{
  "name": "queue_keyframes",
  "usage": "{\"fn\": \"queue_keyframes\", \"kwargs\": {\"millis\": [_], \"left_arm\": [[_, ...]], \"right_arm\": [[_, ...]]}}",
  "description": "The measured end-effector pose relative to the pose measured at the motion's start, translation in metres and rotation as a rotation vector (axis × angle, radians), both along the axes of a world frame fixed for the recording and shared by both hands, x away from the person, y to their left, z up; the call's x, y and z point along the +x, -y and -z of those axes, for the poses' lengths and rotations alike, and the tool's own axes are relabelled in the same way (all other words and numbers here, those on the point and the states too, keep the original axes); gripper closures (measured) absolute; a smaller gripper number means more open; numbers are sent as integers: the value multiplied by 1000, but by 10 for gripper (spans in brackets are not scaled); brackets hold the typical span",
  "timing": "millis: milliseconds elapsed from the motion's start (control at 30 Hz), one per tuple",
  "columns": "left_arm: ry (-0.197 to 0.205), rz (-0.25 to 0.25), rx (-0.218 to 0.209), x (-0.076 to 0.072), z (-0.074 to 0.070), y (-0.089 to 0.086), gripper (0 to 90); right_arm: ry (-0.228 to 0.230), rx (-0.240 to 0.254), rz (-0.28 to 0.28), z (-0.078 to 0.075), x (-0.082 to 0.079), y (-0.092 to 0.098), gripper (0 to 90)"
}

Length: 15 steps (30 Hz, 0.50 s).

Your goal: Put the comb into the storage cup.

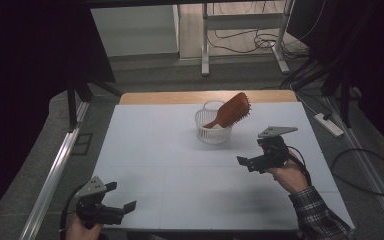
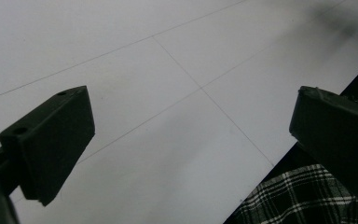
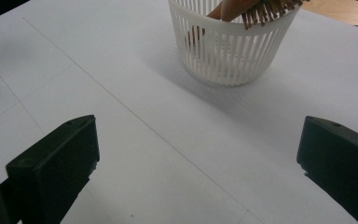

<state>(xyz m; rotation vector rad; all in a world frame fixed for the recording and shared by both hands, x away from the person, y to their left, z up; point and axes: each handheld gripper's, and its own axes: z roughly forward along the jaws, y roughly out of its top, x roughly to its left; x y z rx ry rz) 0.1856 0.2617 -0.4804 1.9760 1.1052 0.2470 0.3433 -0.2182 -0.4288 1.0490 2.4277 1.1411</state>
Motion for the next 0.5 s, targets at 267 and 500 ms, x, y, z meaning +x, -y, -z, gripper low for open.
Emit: {"fn": "queue_keyframes", "kwargs": {"millis": [267,500], "left_arm": [[-3,3,-2,0,0,0,9],[-3,4,-3,0,0,0,9]], "right_arm": [[9,-1,20,-1,-7,7,0],[-4,8,38,-1,-14,15,0]]}}
